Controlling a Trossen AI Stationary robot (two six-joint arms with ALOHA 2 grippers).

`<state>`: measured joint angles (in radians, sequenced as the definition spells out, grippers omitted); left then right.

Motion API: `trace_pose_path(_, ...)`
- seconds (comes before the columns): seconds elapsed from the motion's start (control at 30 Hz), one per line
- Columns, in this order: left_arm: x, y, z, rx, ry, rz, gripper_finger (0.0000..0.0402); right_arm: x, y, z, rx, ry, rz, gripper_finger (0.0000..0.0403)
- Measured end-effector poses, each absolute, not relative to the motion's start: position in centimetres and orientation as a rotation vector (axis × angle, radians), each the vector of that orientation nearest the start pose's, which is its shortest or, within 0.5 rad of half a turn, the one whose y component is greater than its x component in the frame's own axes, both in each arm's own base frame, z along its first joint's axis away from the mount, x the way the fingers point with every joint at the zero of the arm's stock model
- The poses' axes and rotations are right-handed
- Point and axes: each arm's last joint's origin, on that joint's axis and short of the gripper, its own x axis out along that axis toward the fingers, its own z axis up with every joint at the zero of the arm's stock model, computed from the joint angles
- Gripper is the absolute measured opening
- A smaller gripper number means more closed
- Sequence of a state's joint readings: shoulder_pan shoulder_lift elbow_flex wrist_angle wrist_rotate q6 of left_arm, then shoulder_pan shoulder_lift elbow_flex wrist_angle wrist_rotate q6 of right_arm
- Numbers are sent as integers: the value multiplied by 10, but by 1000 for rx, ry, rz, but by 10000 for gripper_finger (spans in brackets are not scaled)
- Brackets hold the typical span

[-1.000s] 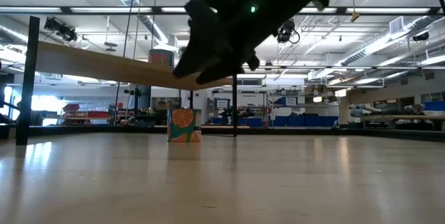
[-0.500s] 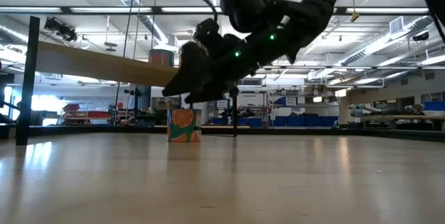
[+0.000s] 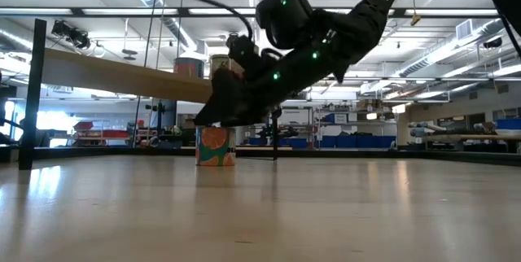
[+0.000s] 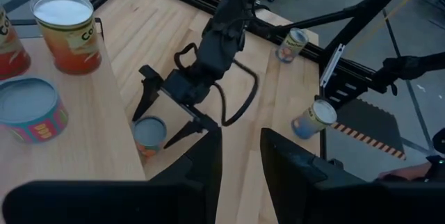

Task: Pick and place cans onto a shelf
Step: Put the canned oranges on the shelf

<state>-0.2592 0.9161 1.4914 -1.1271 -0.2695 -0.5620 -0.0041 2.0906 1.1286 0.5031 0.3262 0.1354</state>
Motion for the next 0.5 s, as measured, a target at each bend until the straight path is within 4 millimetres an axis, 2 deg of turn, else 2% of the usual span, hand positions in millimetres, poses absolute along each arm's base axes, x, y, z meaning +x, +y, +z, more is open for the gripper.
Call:
trace_pose_path(0.17, 112, -22, 446, -399, 512, 157, 105, 427, -16, 103, 90, 465, -339, 389)
trace_pose_path(0.33, 112, -22, 446, -400, 512, 157, 105, 429, -13, 102, 95, 436, -335, 384)
trace_pose_path(0.5, 112, -22, 446, -400, 512, 157, 105, 430, -12, 104, 96, 417, -338, 356)
